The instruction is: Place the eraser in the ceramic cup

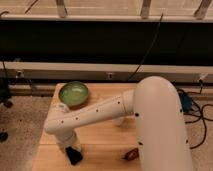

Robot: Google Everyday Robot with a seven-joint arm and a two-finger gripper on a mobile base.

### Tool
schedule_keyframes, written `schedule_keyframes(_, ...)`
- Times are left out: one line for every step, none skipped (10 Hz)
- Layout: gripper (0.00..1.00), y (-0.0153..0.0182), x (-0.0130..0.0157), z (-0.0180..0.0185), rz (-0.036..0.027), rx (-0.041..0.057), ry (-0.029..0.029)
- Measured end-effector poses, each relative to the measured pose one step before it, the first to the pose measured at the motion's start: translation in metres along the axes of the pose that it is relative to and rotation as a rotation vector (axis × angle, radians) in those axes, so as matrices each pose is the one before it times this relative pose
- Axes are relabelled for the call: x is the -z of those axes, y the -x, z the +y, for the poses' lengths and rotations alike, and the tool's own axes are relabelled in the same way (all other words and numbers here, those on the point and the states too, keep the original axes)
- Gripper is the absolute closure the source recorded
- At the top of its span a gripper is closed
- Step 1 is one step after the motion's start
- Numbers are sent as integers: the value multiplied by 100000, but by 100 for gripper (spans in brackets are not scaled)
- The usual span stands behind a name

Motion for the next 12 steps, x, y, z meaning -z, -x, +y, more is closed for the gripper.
schedule_keyframes(94,17,164,-92,15,263,270)
schedule_keyframes(99,28,363,-102,410,260,60)
schedule_keyframes(100,16,539,-140,614,162,-176)
schedule_keyframes(100,-39,1355,26,1426,-366,-67)
schedule_keyframes(100,-151,1256,83,1355,-410,35)
schedule_keyframes(100,-183,1134,242,1260,-407,584)
schedule_keyframes(100,-391,1488,123,1854,-522,-267)
schedule_keyframes(100,-328,859,292,1175,-521,204)
schedule_keyframes(100,-381,858,393,1367,-630,377)
schedule_keyframes(100,-675,1475,640,2154,-923,517)
schedule_keyframes(100,-462,817,450,1324,-705,272)
schedule_keyframes(100,-471,466,448,1153,-729,378)
